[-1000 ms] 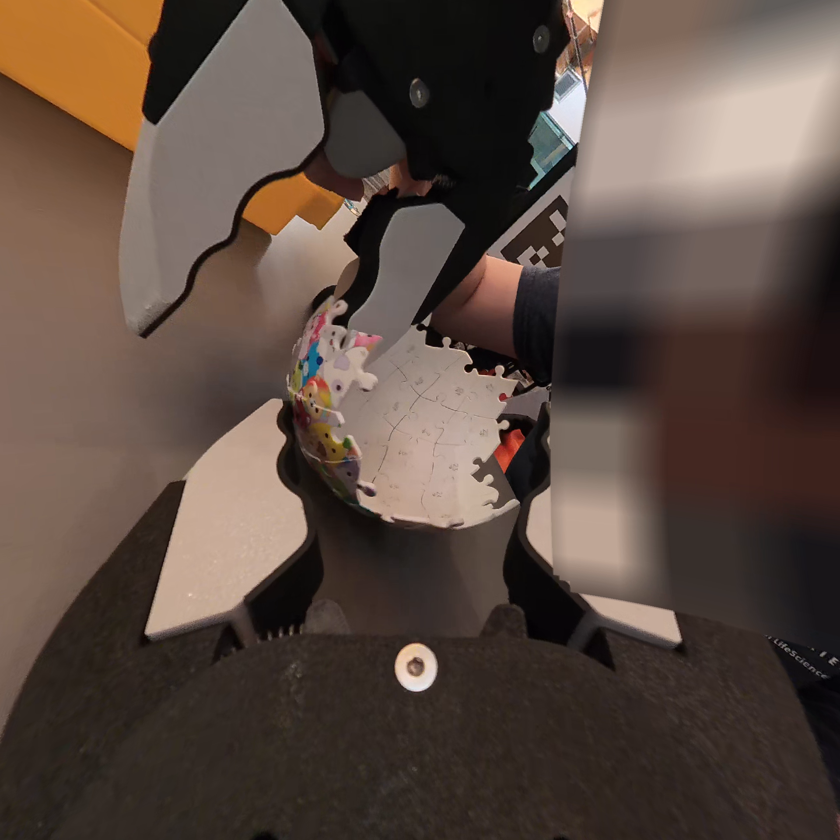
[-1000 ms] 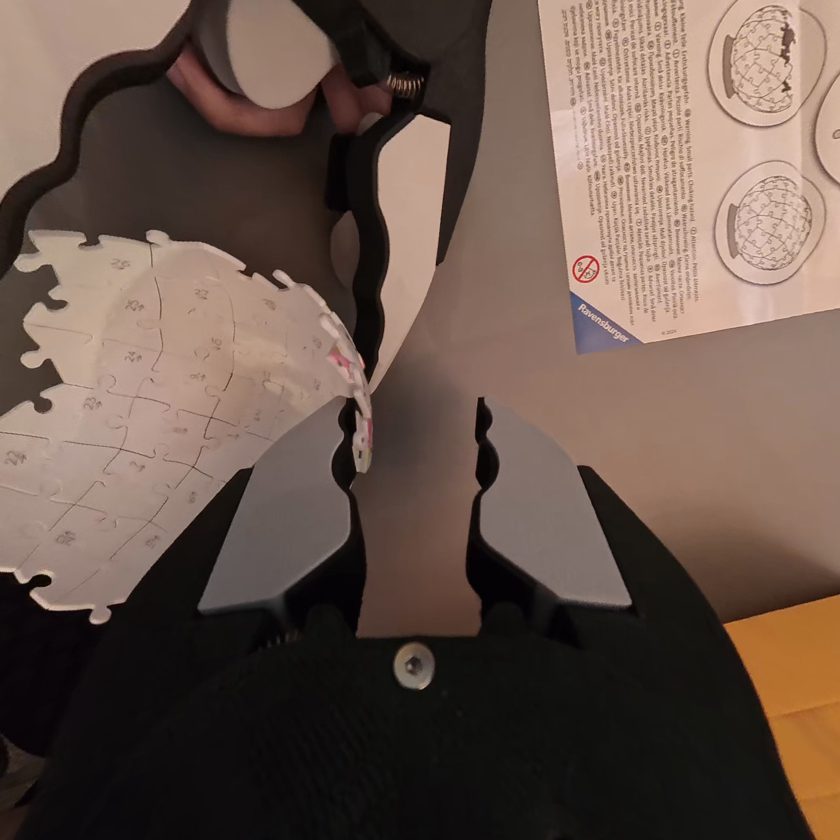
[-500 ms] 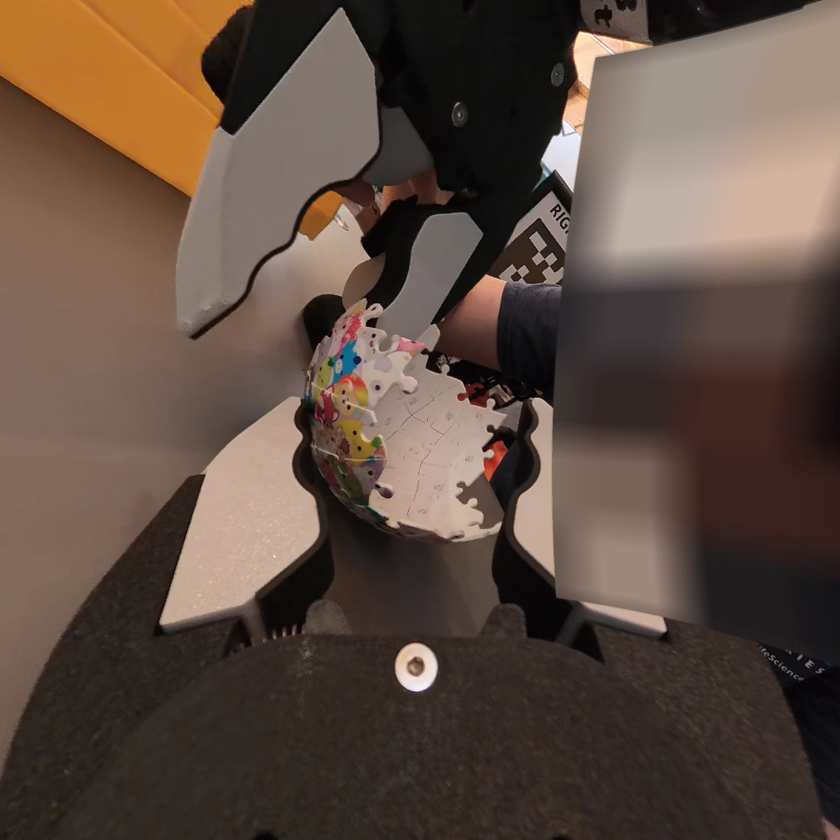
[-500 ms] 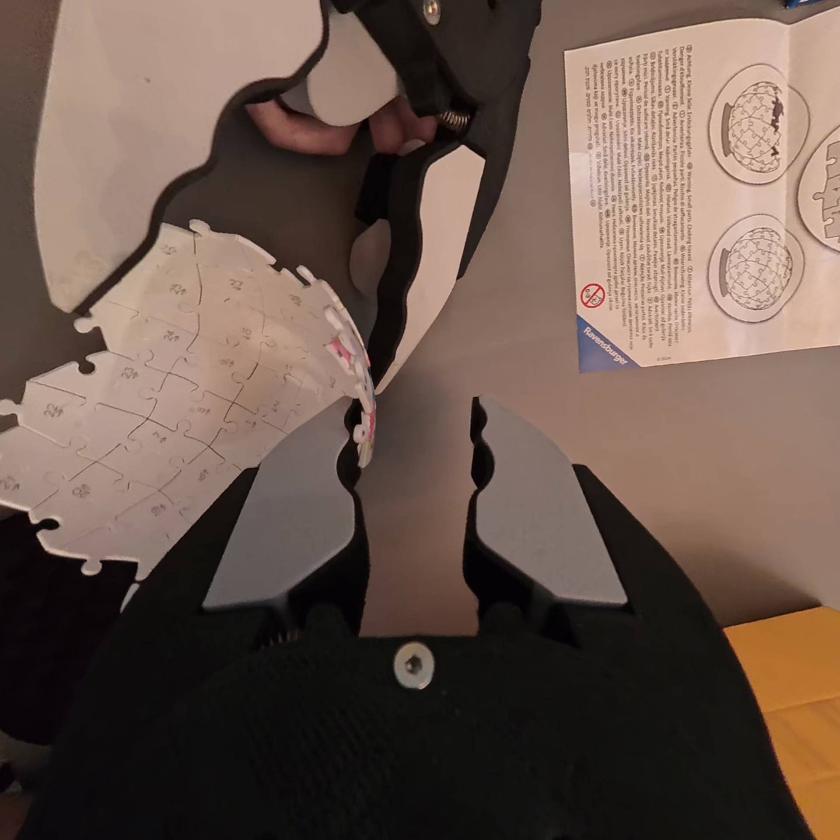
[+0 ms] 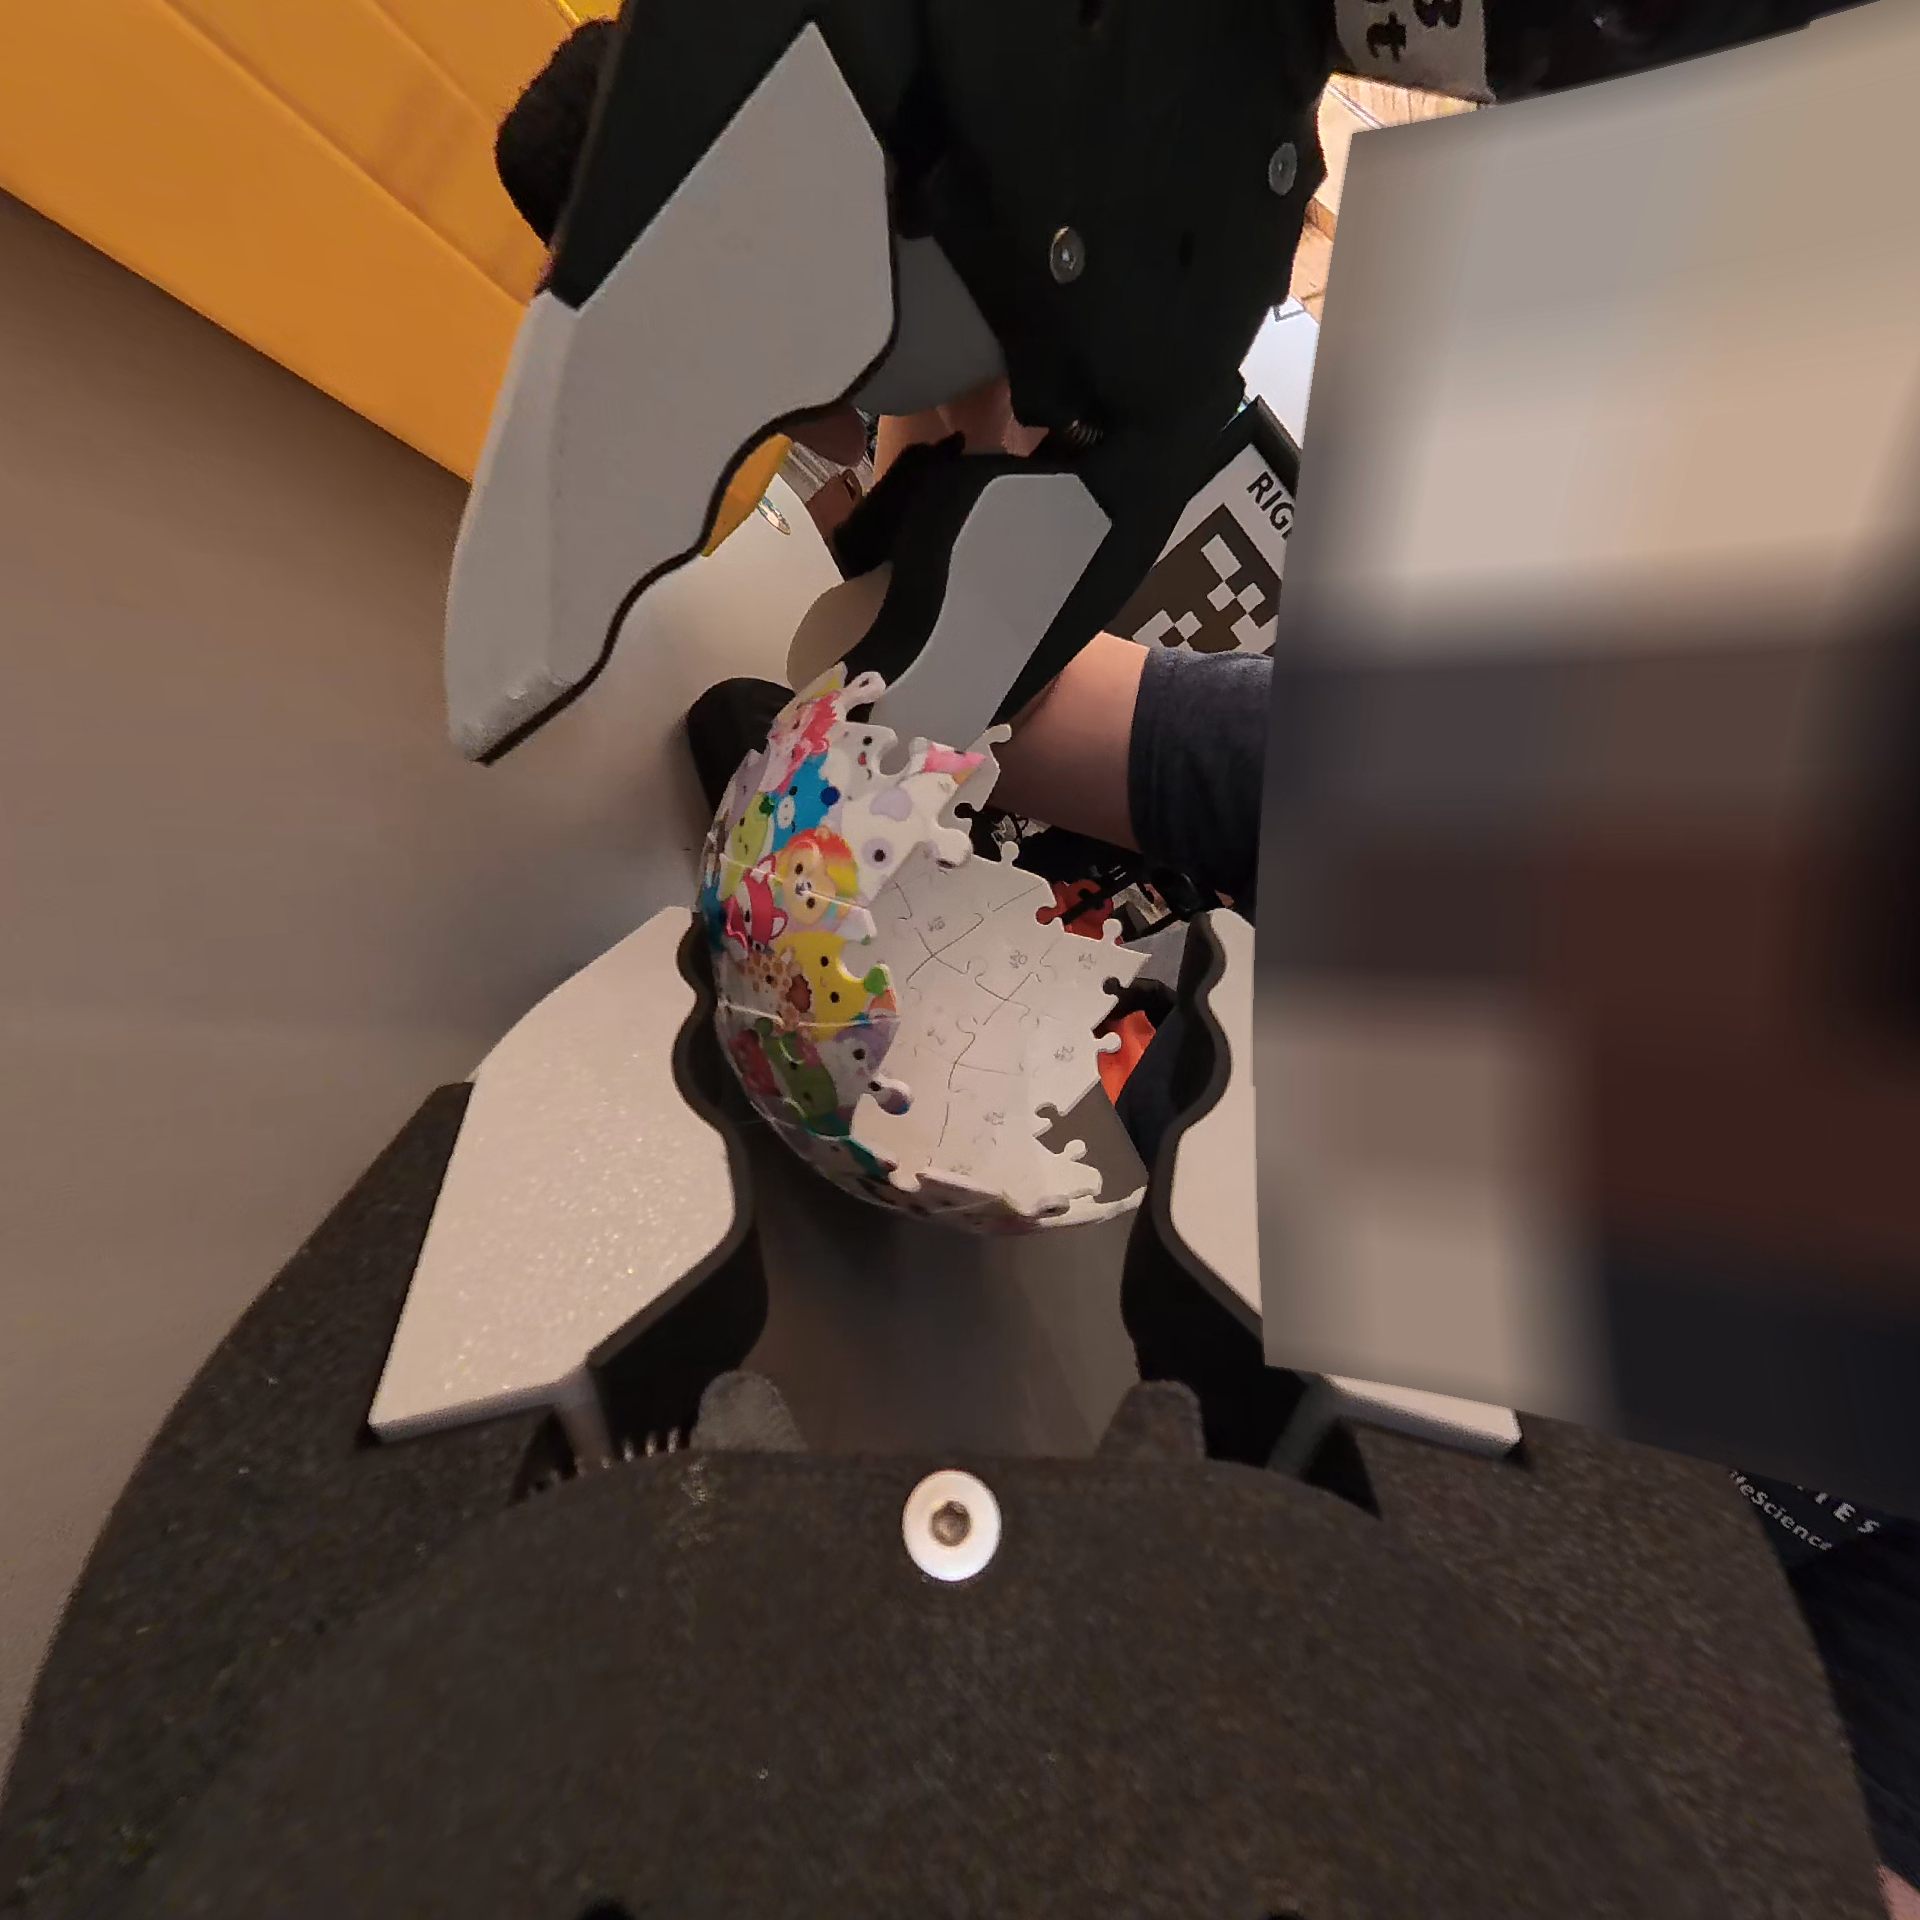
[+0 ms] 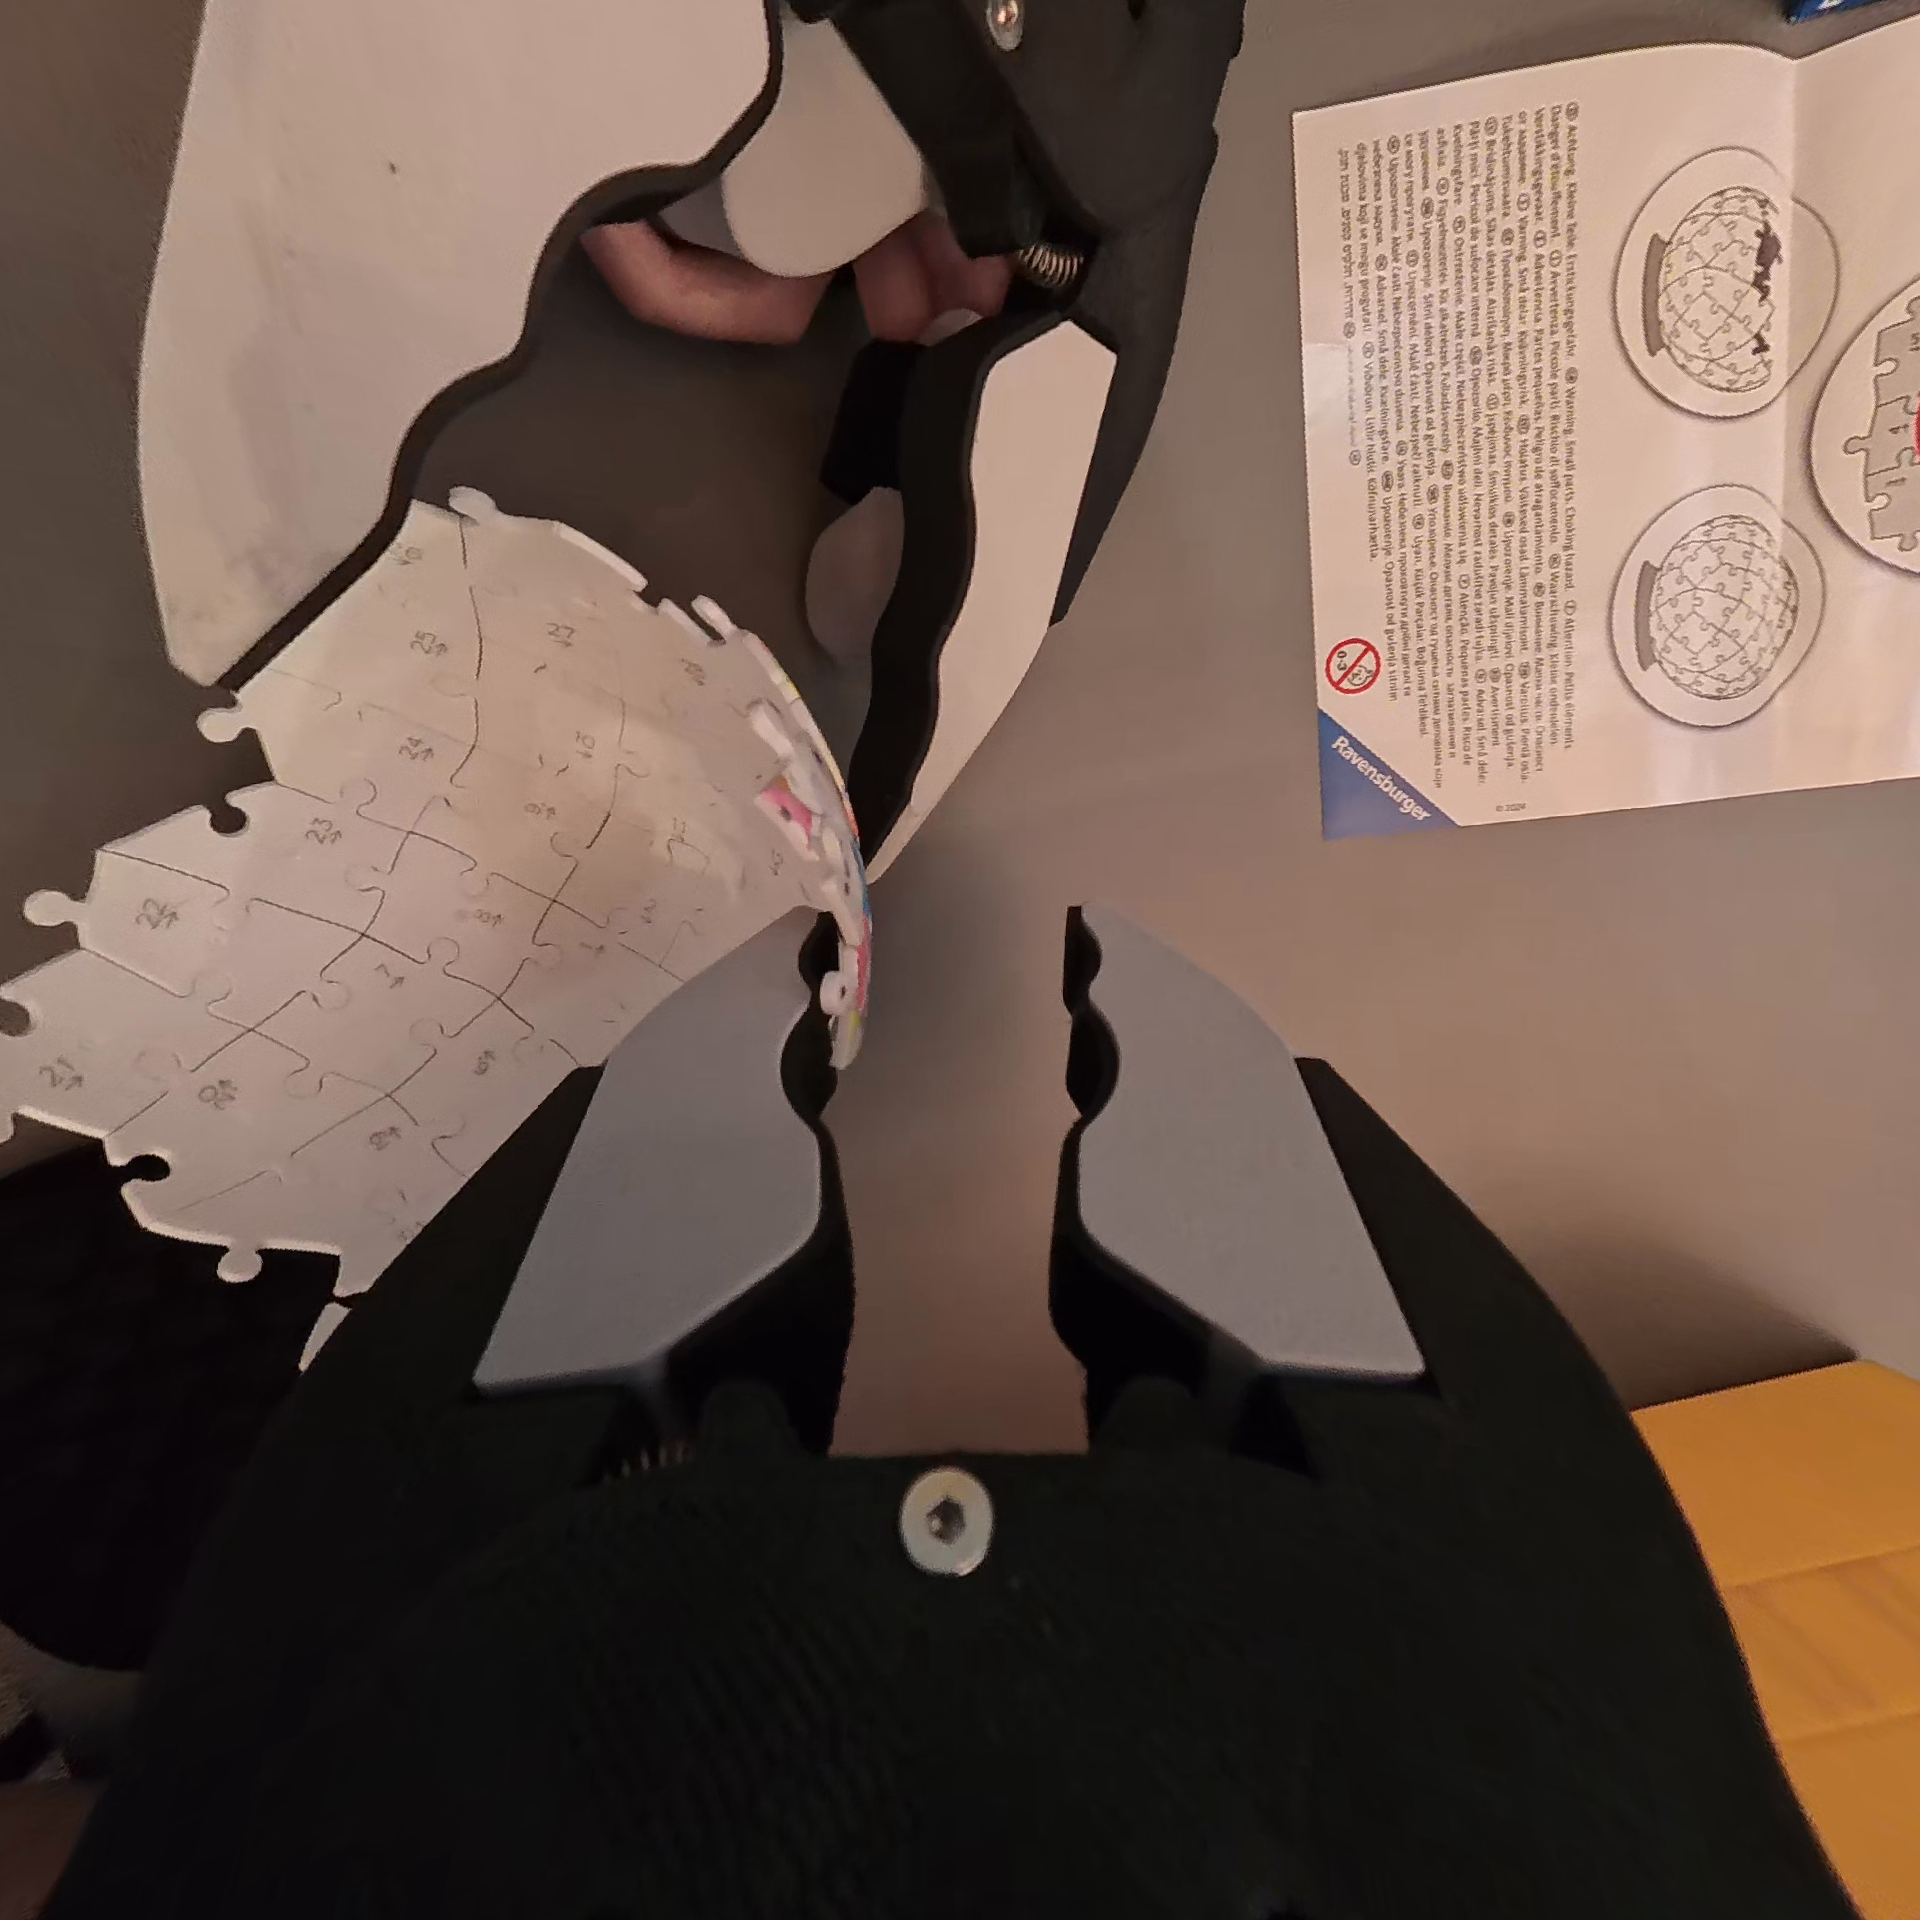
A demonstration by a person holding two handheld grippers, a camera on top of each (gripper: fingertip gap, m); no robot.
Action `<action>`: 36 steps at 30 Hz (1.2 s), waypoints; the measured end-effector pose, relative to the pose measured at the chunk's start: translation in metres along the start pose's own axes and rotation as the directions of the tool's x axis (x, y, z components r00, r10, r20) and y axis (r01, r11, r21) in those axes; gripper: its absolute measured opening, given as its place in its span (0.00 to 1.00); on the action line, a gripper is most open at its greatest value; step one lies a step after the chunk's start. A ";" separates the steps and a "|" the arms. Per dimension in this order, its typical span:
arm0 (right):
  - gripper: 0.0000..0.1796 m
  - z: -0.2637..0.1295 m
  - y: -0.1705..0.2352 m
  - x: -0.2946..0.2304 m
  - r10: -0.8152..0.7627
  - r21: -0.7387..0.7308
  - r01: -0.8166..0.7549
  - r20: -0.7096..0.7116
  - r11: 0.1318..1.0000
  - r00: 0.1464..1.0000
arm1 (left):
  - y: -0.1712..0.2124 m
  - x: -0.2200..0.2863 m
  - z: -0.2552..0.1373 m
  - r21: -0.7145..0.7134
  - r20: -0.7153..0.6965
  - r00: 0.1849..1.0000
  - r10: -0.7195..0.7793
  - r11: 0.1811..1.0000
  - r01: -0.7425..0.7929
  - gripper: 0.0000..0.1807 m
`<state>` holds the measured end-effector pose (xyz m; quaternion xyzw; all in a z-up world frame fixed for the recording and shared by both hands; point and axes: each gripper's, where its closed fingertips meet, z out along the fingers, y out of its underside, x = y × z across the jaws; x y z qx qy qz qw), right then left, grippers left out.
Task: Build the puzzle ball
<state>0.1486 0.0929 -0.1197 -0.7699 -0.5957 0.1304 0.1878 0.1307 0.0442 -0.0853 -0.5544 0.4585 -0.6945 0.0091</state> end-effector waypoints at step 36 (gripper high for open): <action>0.15 -0.002 0.009 0.021 0.052 -0.059 -0.059 -0.114 0.997 0.992 | 0.020 0.002 0.005 -0.116 -0.014 0.997 -0.081 0.990 0.079 0.39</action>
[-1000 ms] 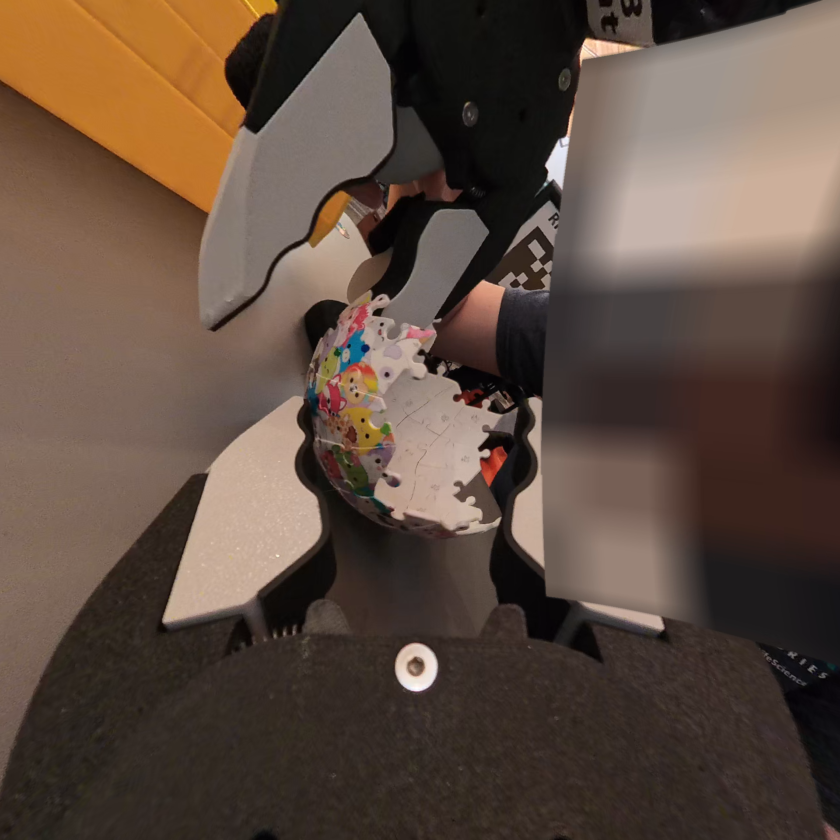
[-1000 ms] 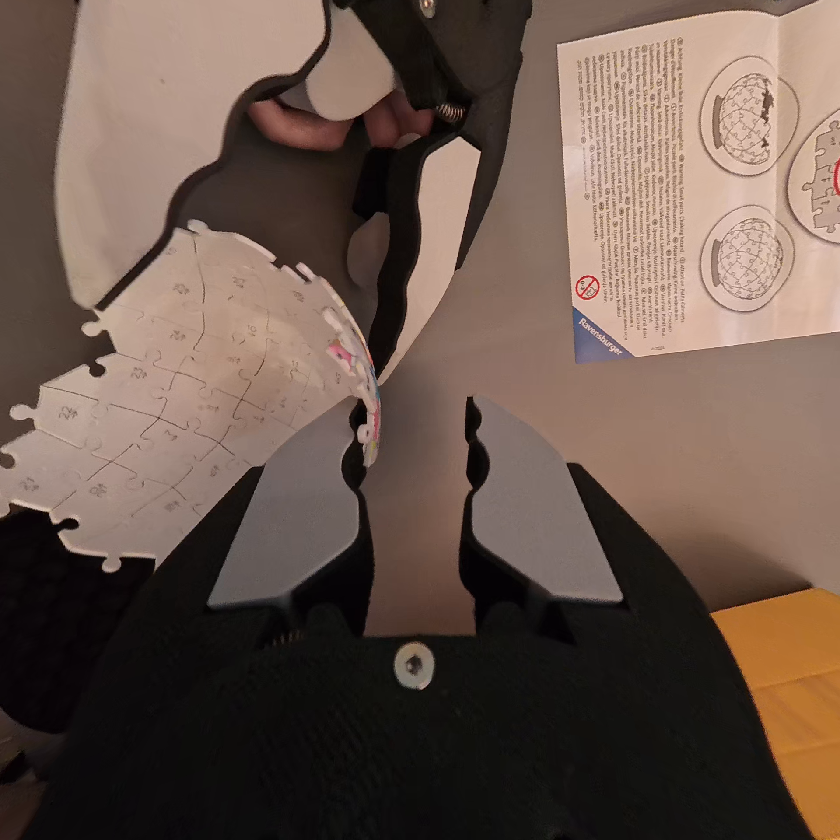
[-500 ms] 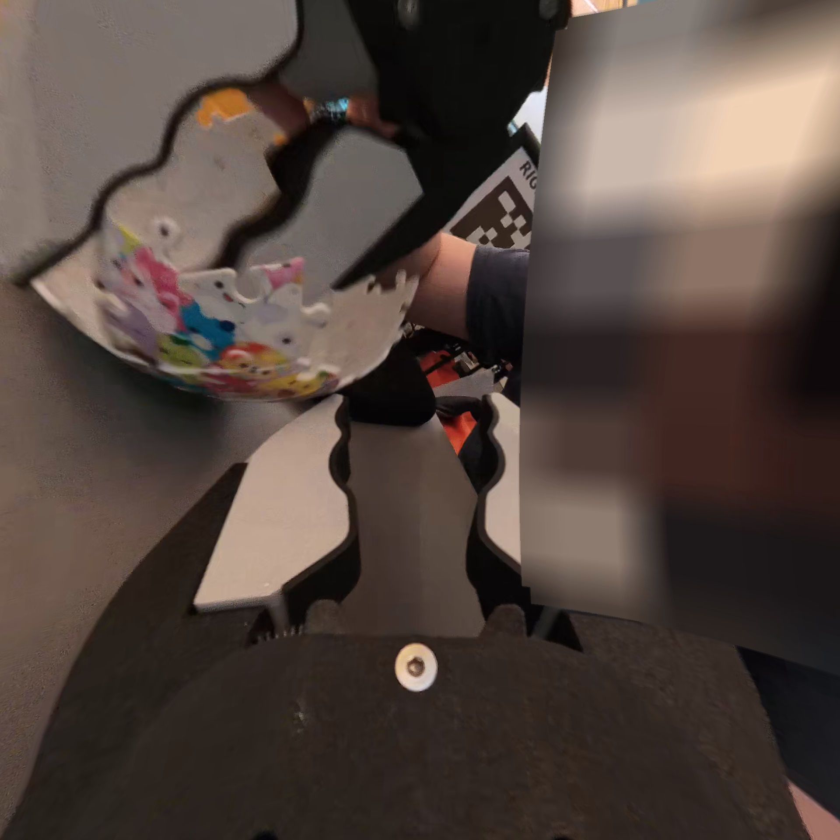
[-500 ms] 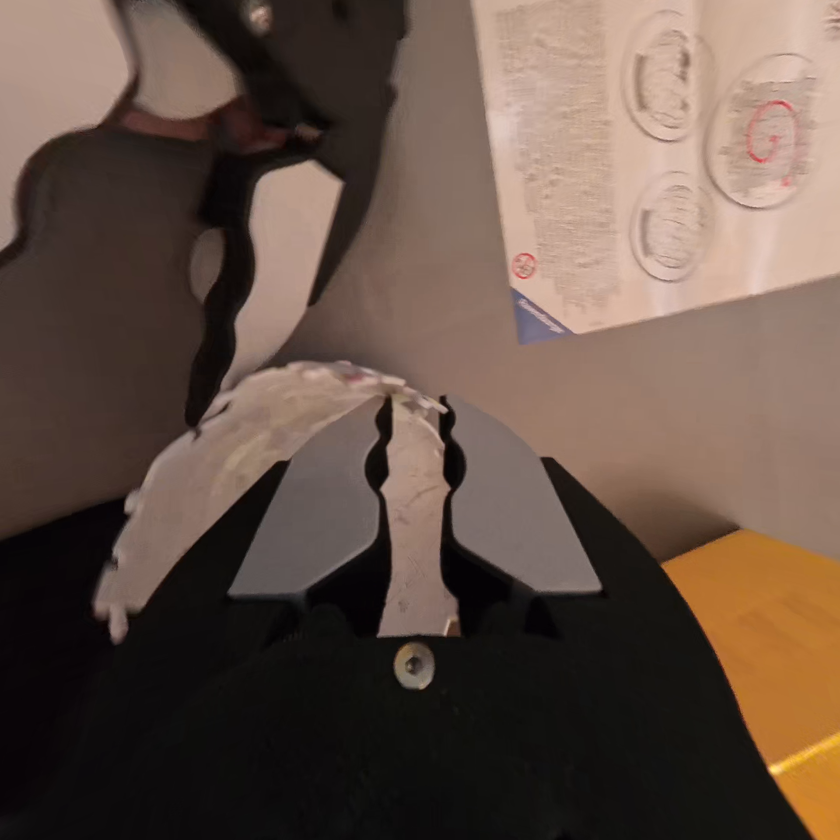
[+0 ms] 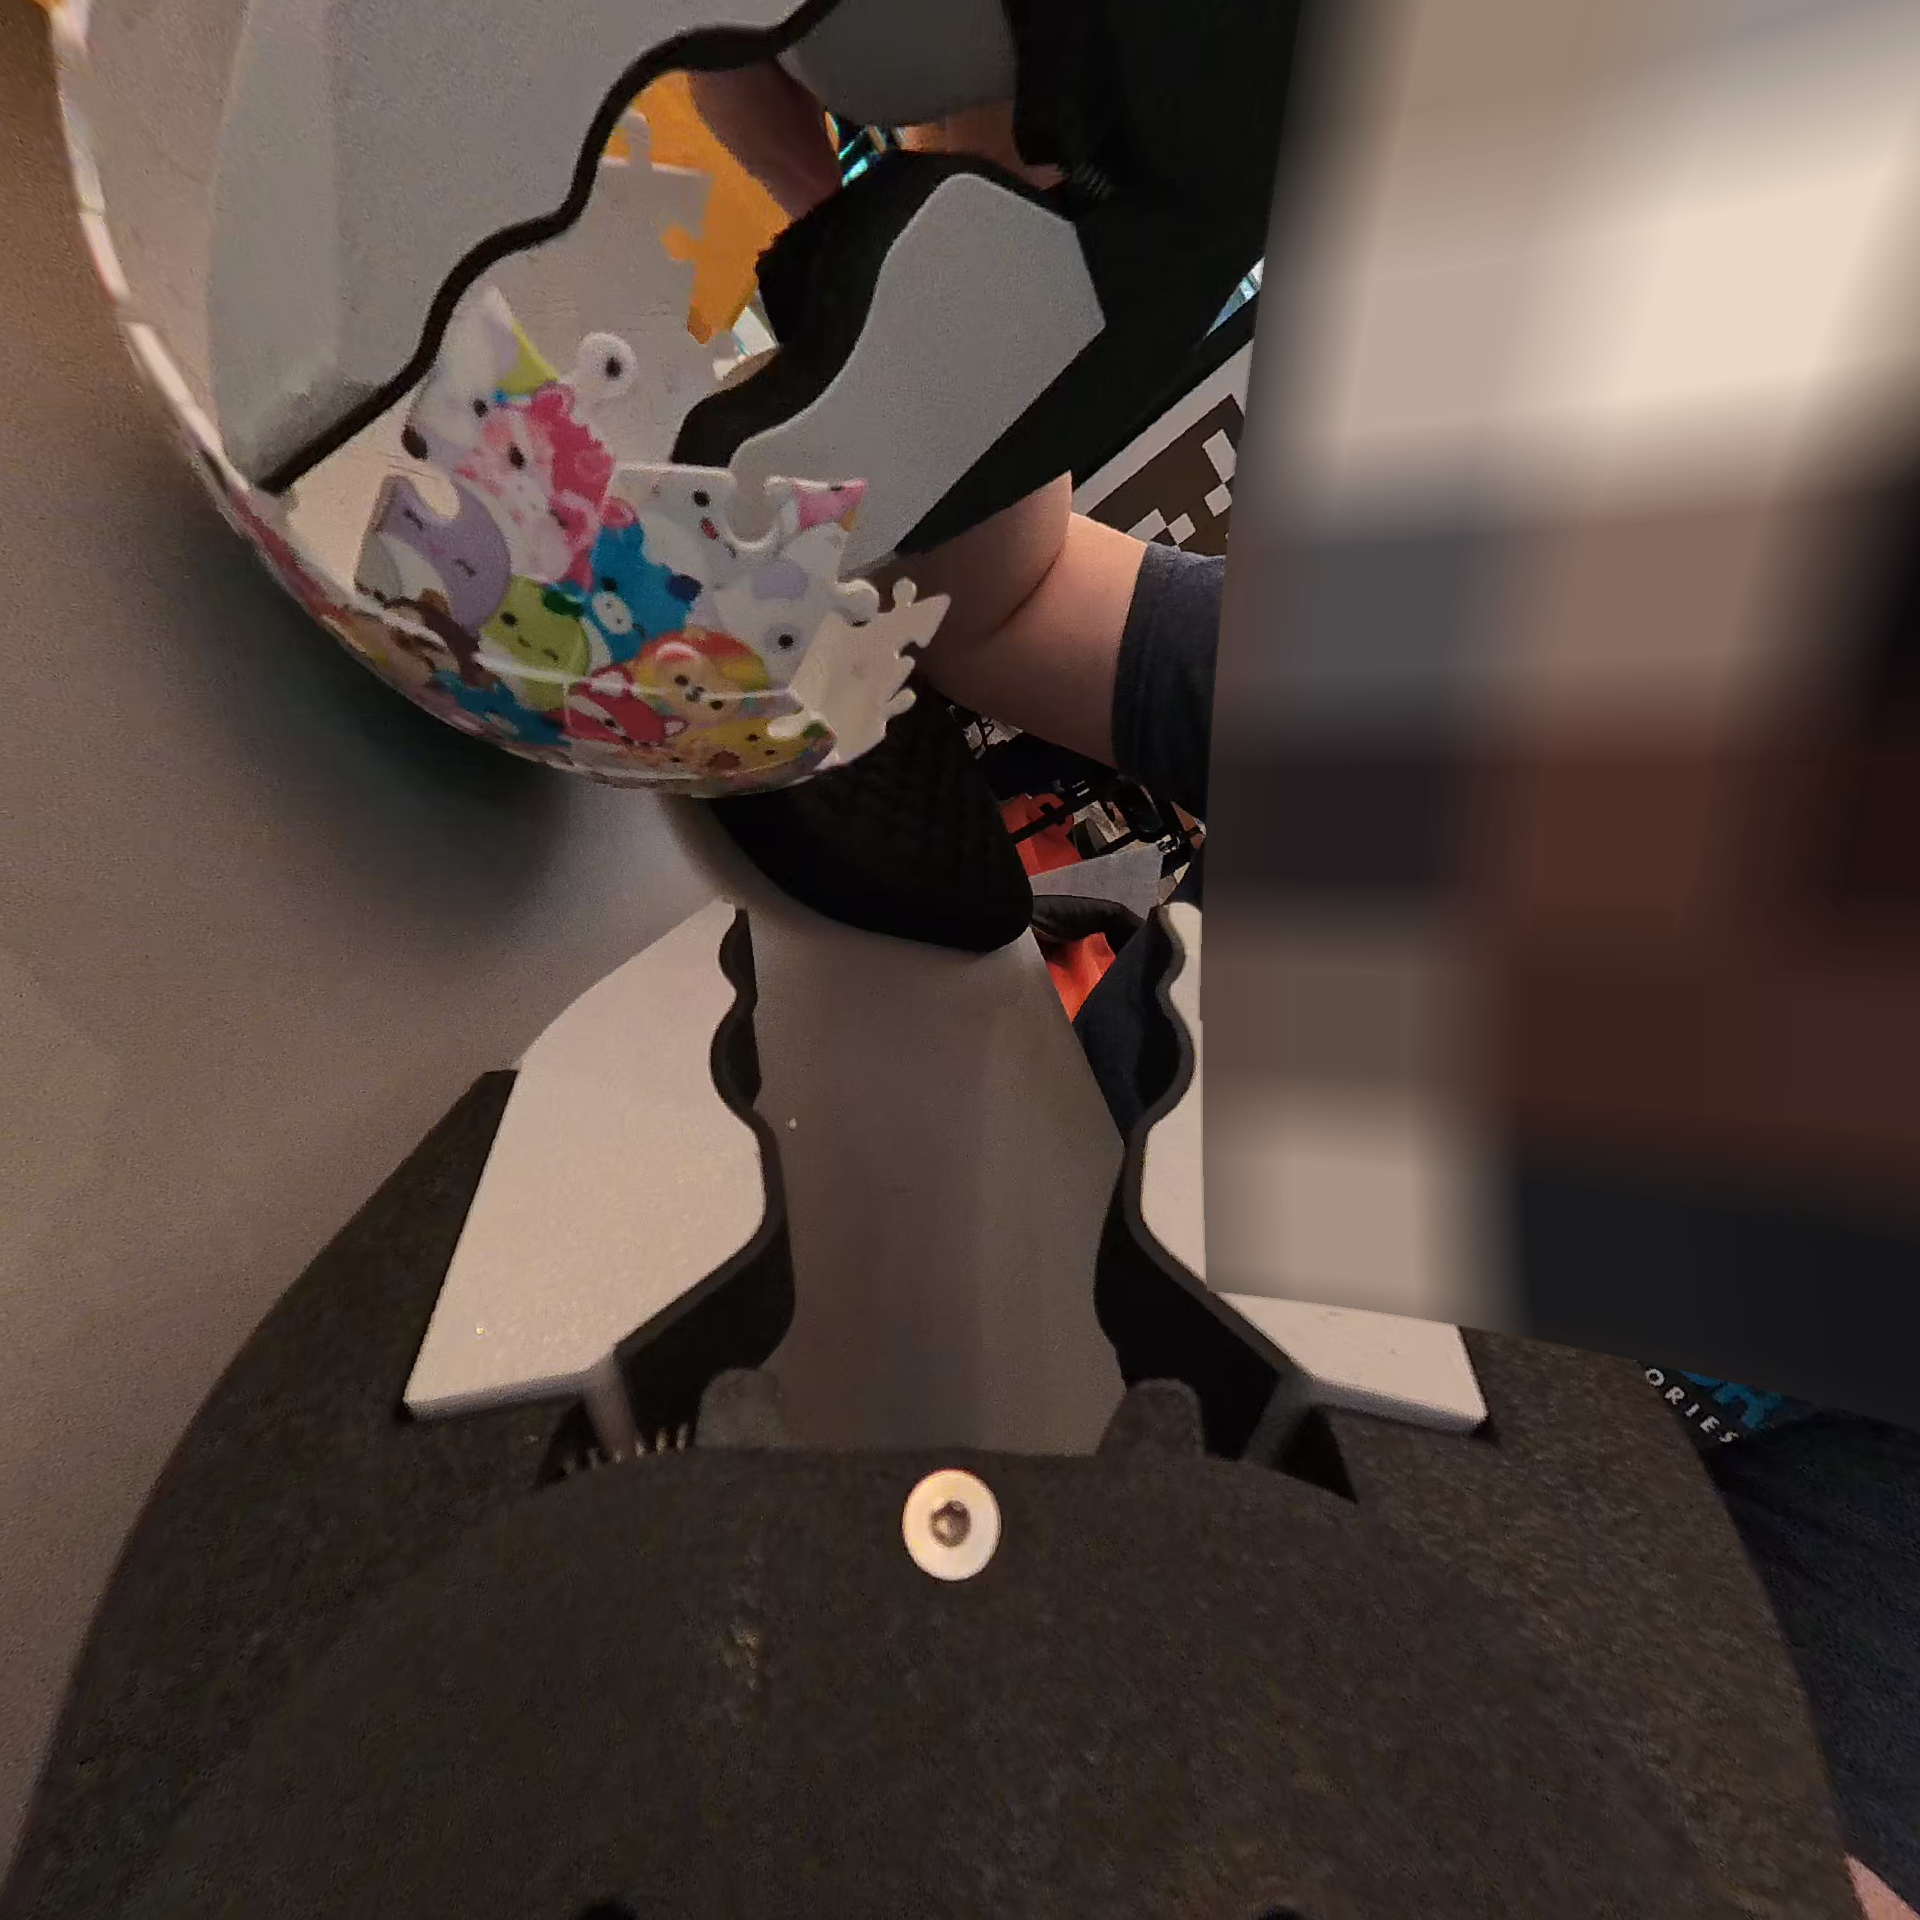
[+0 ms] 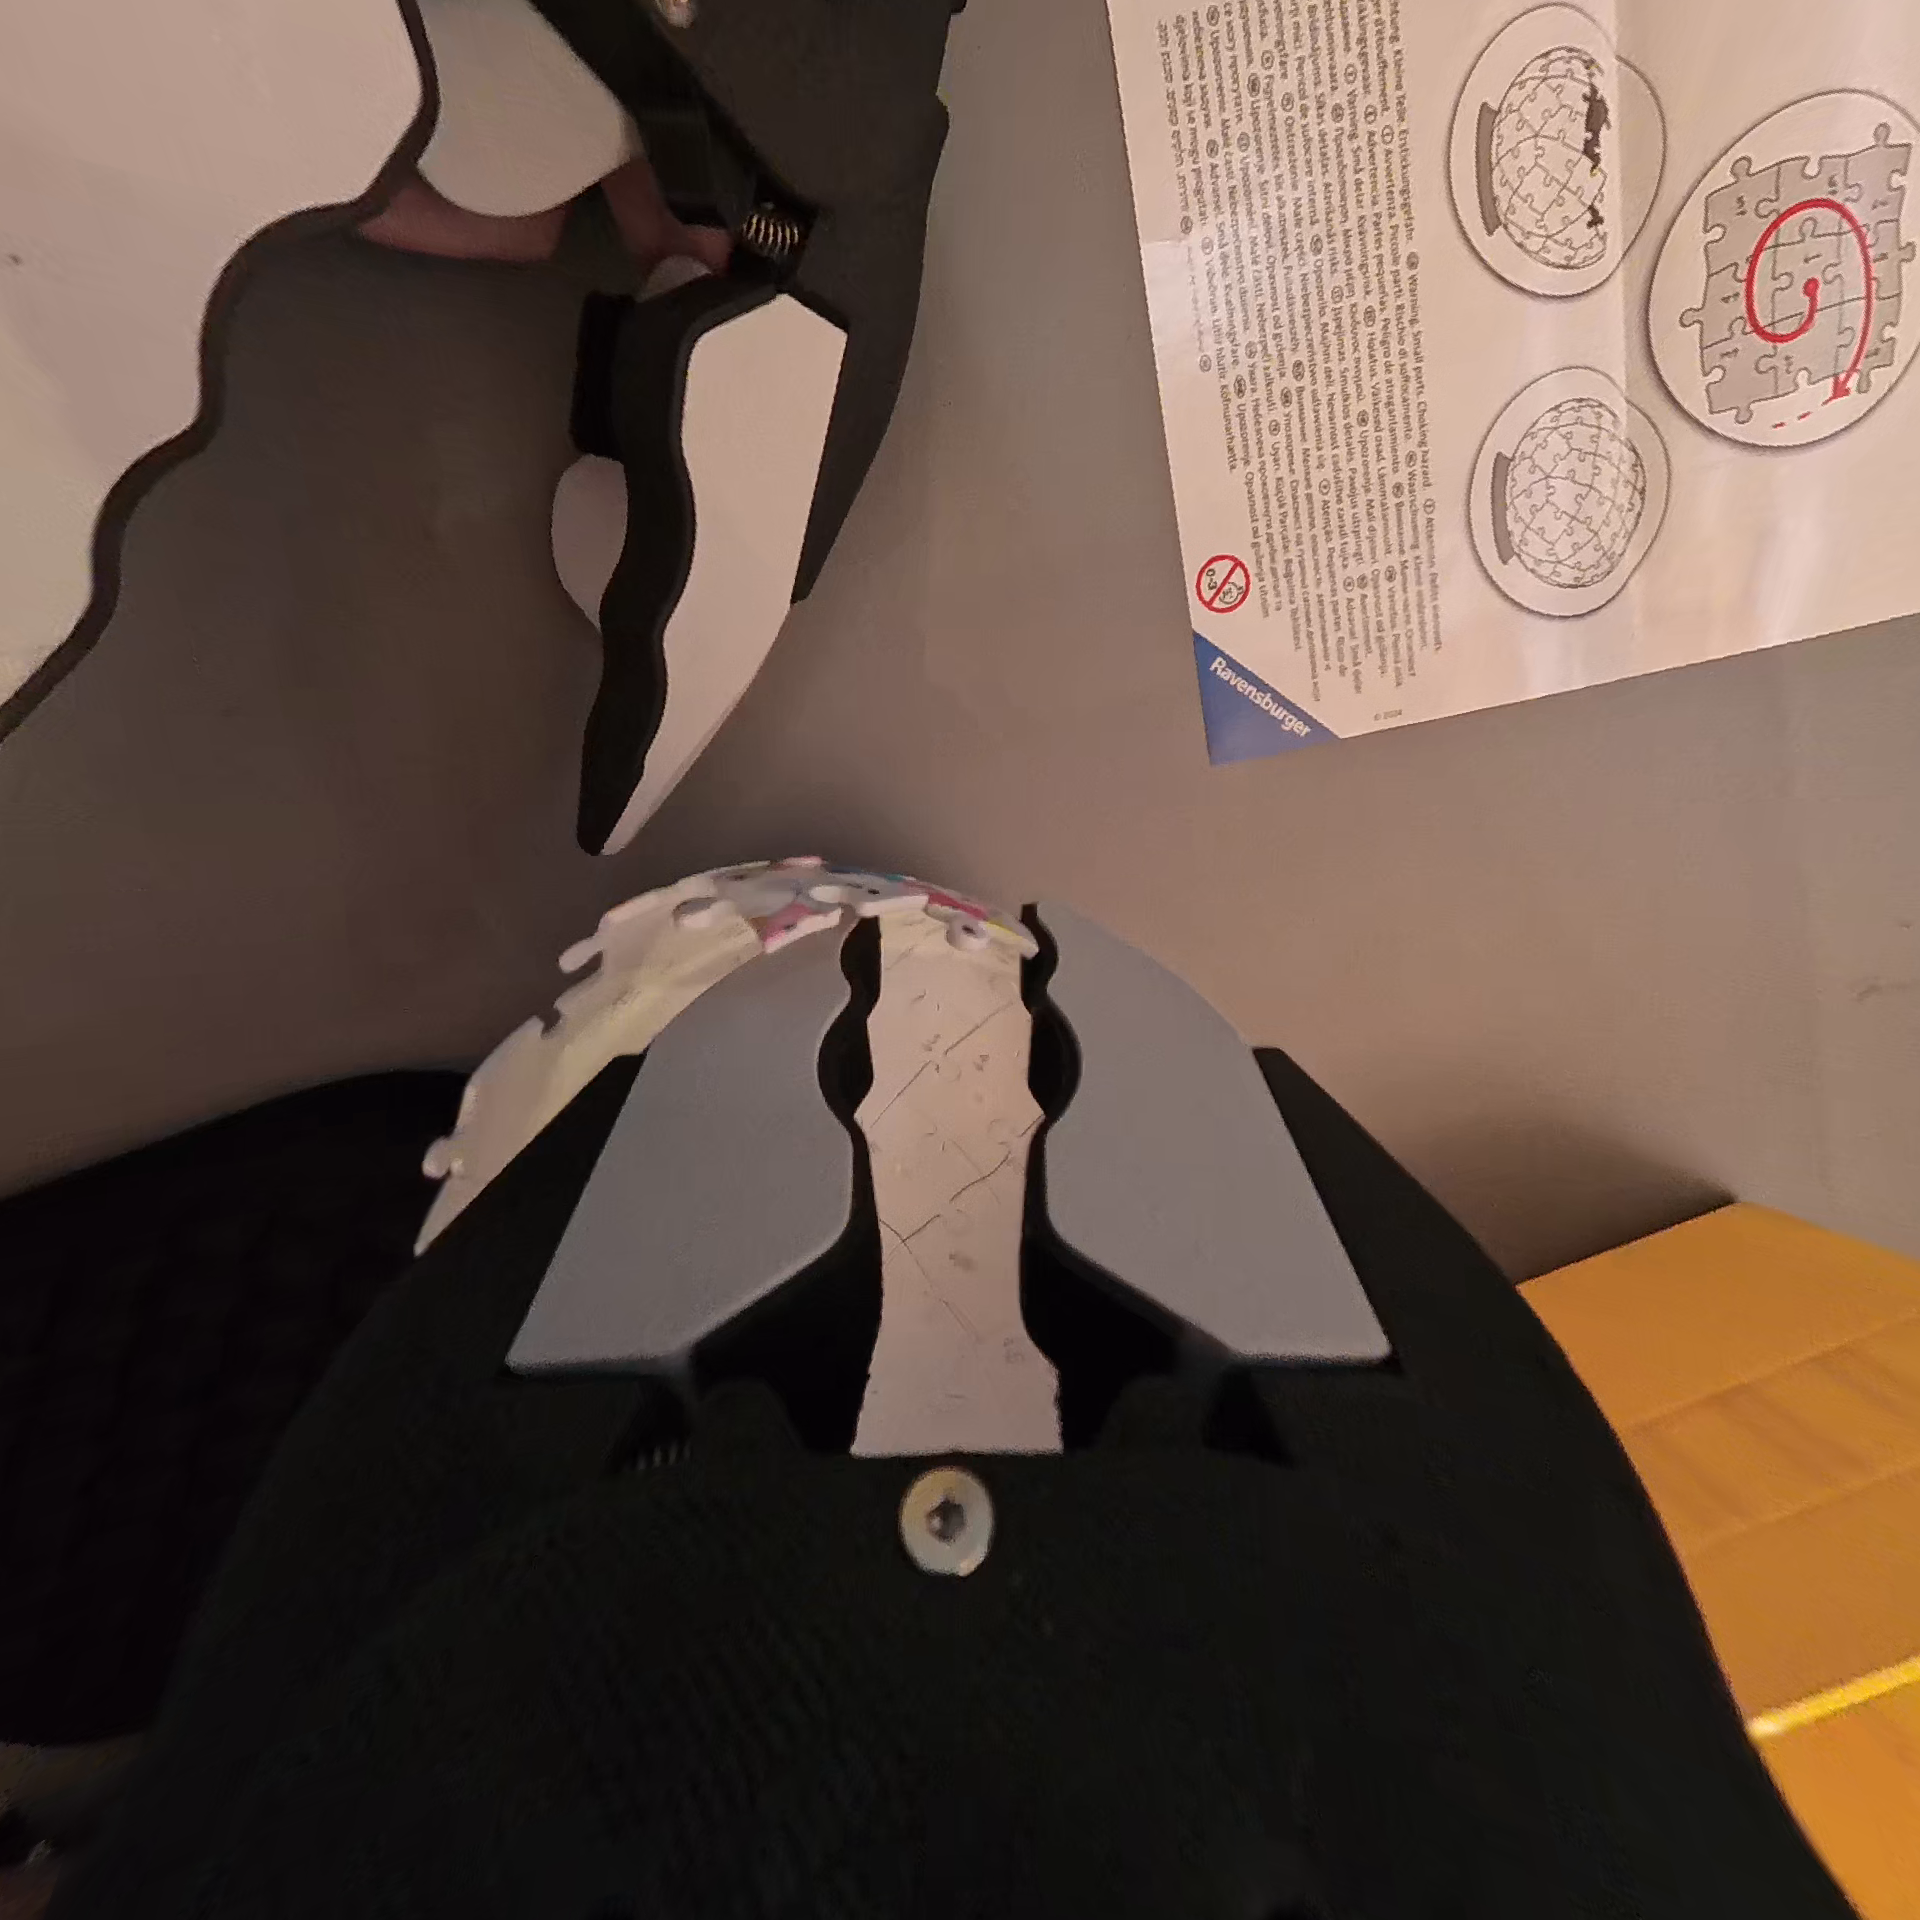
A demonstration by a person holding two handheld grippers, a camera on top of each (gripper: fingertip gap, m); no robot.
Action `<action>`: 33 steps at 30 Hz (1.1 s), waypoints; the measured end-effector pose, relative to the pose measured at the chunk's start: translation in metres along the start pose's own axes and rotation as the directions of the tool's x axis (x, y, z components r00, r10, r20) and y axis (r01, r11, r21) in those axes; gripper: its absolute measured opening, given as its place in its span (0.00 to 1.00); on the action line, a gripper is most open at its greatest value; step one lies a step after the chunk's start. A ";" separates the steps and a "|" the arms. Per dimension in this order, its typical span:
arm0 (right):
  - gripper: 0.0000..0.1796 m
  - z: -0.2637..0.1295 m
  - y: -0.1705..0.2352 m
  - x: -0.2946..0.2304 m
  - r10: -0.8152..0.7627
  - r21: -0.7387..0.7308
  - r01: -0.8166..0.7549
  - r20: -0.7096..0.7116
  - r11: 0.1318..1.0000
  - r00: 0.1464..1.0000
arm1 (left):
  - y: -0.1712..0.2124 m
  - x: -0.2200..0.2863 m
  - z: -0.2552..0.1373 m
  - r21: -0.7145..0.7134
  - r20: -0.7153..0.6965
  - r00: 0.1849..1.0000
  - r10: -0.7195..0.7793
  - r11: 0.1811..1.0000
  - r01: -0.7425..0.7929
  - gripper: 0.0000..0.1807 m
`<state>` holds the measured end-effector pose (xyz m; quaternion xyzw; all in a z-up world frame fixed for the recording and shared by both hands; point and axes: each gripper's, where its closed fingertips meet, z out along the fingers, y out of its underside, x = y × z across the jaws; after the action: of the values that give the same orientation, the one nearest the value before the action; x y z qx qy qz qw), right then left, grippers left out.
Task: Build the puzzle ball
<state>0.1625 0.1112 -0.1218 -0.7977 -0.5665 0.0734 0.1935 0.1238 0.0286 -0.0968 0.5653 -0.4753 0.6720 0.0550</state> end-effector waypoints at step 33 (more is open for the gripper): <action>0.21 -0.022 0.065 0.033 0.144 -0.171 -0.143 -0.009 0.975 0.990 | -0.021 -0.029 0.023 0.067 0.294 0.956 0.017 0.997 -0.038 0.42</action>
<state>0.2383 0.1182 -0.1238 -0.8500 -0.5120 0.0392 0.1174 0.1629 0.0376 -0.1103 0.6534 -0.4615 0.5982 -0.0458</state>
